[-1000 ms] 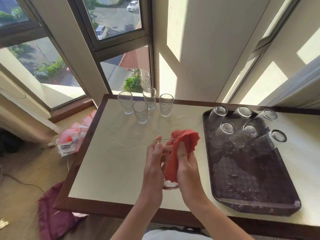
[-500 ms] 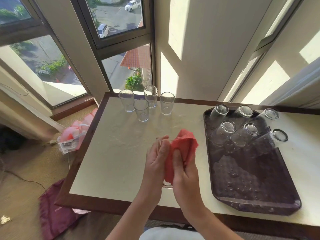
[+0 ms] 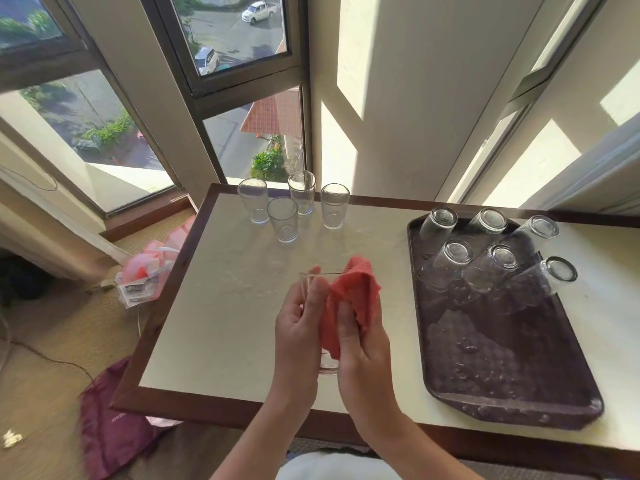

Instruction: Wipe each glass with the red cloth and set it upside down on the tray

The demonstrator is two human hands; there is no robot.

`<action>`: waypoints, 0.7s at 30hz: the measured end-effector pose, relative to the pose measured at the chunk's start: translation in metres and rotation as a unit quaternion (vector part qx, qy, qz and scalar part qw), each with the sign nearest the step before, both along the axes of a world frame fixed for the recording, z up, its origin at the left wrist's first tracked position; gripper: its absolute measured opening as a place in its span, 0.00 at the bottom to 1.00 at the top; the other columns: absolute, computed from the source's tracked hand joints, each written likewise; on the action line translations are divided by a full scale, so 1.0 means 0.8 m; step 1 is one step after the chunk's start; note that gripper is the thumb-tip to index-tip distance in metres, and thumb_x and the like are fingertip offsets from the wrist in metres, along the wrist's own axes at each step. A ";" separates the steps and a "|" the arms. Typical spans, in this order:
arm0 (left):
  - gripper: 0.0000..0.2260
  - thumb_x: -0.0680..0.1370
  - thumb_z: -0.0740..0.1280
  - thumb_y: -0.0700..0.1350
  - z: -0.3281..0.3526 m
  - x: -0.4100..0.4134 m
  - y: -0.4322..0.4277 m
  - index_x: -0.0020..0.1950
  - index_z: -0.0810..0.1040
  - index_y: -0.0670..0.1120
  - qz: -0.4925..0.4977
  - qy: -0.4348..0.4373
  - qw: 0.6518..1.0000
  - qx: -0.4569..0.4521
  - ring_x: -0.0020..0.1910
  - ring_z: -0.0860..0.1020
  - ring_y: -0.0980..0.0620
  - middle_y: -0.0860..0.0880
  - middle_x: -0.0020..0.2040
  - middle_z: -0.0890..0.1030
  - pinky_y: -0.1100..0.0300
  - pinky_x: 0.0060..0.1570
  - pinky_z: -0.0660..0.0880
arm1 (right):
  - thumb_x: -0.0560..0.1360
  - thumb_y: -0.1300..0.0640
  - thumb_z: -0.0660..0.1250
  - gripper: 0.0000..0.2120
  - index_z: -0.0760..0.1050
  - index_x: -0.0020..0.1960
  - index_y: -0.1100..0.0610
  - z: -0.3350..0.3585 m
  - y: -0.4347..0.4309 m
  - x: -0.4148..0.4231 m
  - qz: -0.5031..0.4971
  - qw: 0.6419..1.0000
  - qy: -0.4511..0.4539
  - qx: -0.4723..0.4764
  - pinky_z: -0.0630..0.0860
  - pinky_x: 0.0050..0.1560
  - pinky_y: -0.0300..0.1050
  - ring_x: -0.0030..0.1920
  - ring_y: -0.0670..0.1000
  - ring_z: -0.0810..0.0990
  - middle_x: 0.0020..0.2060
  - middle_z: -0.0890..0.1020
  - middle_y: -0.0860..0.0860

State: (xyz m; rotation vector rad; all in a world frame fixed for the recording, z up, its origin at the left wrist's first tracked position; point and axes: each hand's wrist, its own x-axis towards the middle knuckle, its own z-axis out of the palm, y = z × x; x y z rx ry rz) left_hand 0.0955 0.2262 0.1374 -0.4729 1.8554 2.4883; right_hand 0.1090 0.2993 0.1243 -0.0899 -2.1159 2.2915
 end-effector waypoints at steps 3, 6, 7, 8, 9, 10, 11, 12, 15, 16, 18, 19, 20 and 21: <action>0.25 0.75 0.65 0.63 0.000 0.001 0.000 0.65 0.75 0.49 0.001 -0.002 1.000 0.002 0.49 0.83 0.57 0.48 0.52 0.83 0.64 0.45 0.79 | 0.77 0.35 0.59 0.29 0.69 0.71 0.51 0.006 0.008 -0.016 -0.003 0.999 -0.041 -0.035 0.80 0.56 0.46 0.56 0.48 0.83 0.55 0.84 0.47; 0.23 0.73 0.63 0.58 0.000 0.000 0.007 0.62 0.75 0.46 -0.026 -0.007 1.000 0.001 0.45 0.82 0.59 0.48 0.51 0.81 0.67 0.41 0.77 | 0.72 0.38 0.56 0.22 0.77 0.54 0.52 0.016 0.017 -0.032 0.002 0.988 -0.115 -0.108 0.78 0.38 0.40 0.35 0.47 0.81 0.36 0.83 0.48; 0.23 0.73 0.64 0.58 -0.002 -0.001 0.009 0.62 0.76 0.47 -0.025 -0.012 1.000 0.001 0.48 0.82 0.58 0.47 0.55 0.81 0.67 0.43 0.77 | 0.71 0.39 0.56 0.20 0.77 0.51 0.51 0.017 0.018 -0.031 0.006 0.986 -0.117 -0.115 0.78 0.36 0.37 0.35 0.46 0.82 0.36 0.83 0.47; 0.23 0.73 0.65 0.60 -0.003 -0.001 0.009 0.62 0.77 0.49 -0.017 -0.015 1.000 -0.002 0.53 0.82 0.55 0.45 0.58 0.80 0.64 0.46 0.78 | 0.72 0.41 0.57 0.18 0.77 0.52 0.50 0.016 0.016 -0.028 0.008 0.988 -0.110 -0.112 0.79 0.39 0.35 0.39 0.44 0.83 0.38 0.85 0.46; 0.23 0.72 0.65 0.63 -0.004 -0.002 0.008 0.59 0.79 0.50 -0.005 -0.016 1.000 -0.010 0.56 0.81 0.50 0.43 0.59 0.80 0.60 0.49 0.80 | 0.74 0.42 0.58 0.17 0.77 0.55 0.49 0.013 0.012 -0.021 0.007 0.990 -0.098 -0.101 0.79 0.46 0.36 0.45 0.42 0.85 0.43 0.86 0.45; 0.23 0.71 0.66 0.65 -0.003 -0.003 0.007 0.57 0.80 0.51 0.007 -0.016 1.000 -0.016 0.57 0.81 0.48 0.42 0.59 0.80 0.56 0.53 0.80 | 0.76 0.43 0.59 0.17 0.76 0.60 0.49 0.008 0.008 -0.013 -0.002 0.993 -0.082 -0.082 0.79 0.53 0.38 0.53 0.43 0.84 0.49 0.86 0.44; 0.23 0.71 0.66 0.65 -0.002 -0.003 0.006 0.58 0.80 0.52 0.014 -0.015 1.000 -0.015 0.57 0.81 0.48 0.43 0.59 0.81 0.53 0.57 0.79 | 0.78 0.42 0.61 0.20 0.73 0.66 0.49 0.002 0.005 -0.004 -0.006 0.995 -0.070 -0.065 0.77 0.58 0.41 0.59 0.44 0.82 0.56 0.84 0.45; 0.23 0.73 0.66 0.65 -0.002 -0.003 0.004 0.61 0.79 0.54 0.021 -0.016 1.000 -0.013 0.57 0.82 0.50 0.46 0.59 0.82 0.52 0.58 0.79 | 0.79 0.41 0.61 0.24 0.69 0.71 0.49 -0.001 0.002 0.002 -0.006 0.997 -0.060 -0.049 0.75 0.62 0.43 0.62 0.45 0.79 0.60 0.82 0.46; 0.18 0.77 0.65 0.61 -0.003 -0.003 0.003 0.64 0.75 0.56 0.038 -0.023 0.999 -0.025 0.50 0.83 0.55 0.54 0.48 0.85 0.60 0.47 0.79 | 0.78 0.41 0.60 0.21 0.72 0.67 0.49 0.002 0.007 -0.005 -0.011 0.994 -0.080 -0.074 0.79 0.54 0.40 0.54 0.45 0.83 0.52 0.85 0.43; 0.18 0.76 0.64 0.61 -0.003 -0.002 0.005 0.63 0.76 0.56 0.033 -0.021 0.999 -0.032 0.49 0.83 0.55 0.54 0.47 0.85 0.63 0.43 0.78 | 0.77 0.42 0.58 0.17 0.75 0.61 0.48 0.003 0.011 -0.012 -0.015 0.990 -0.100 -0.096 0.80 0.47 0.39 0.48 0.47 0.85 0.45 0.86 0.43; 0.18 0.74 0.65 0.61 -0.005 -0.002 0.009 0.61 0.76 0.55 0.010 -0.023 0.999 -0.028 0.51 0.83 0.55 0.52 0.52 0.84 0.66 0.43 0.78 | 0.79 0.44 0.55 0.14 0.76 0.52 0.48 0.010 0.017 -0.023 -0.017 0.985 -0.124 -0.121 0.80 0.37 0.41 0.39 0.52 0.83 0.36 0.85 0.44; 0.18 0.74 0.67 0.61 -0.006 -0.002 0.011 0.60 0.77 0.56 -0.001 -0.026 0.999 -0.027 0.54 0.82 0.56 0.51 0.56 0.83 0.66 0.46 0.78 | 0.80 0.45 0.55 0.13 0.76 0.51 0.48 0.012 0.019 -0.024 -0.015 0.985 -0.121 -0.123 0.80 0.37 0.44 0.39 0.49 0.83 0.36 0.85 0.44; 0.17 0.73 0.69 0.62 -0.005 -0.003 0.012 0.59 0.78 0.57 -0.004 -0.028 0.999 -0.027 0.56 0.81 0.56 0.49 0.60 0.81 0.65 0.49 0.79 | 0.79 0.45 0.56 0.13 0.76 0.53 0.48 0.014 0.017 -0.023 -0.012 0.987 -0.114 -0.117 0.81 0.41 0.41 0.42 0.46 0.85 0.40 0.86 0.44; 0.18 0.72 0.70 0.64 -0.004 -0.005 0.011 0.58 0.79 0.57 0.000 -0.031 0.999 -0.029 0.58 0.81 0.55 0.48 0.63 0.79 0.61 0.53 0.79 | 0.78 0.45 0.57 0.13 0.76 0.56 0.48 0.014 0.014 -0.017 -0.013 0.989 -0.102 -0.102 0.81 0.46 0.39 0.47 0.44 0.85 0.44 0.86 0.44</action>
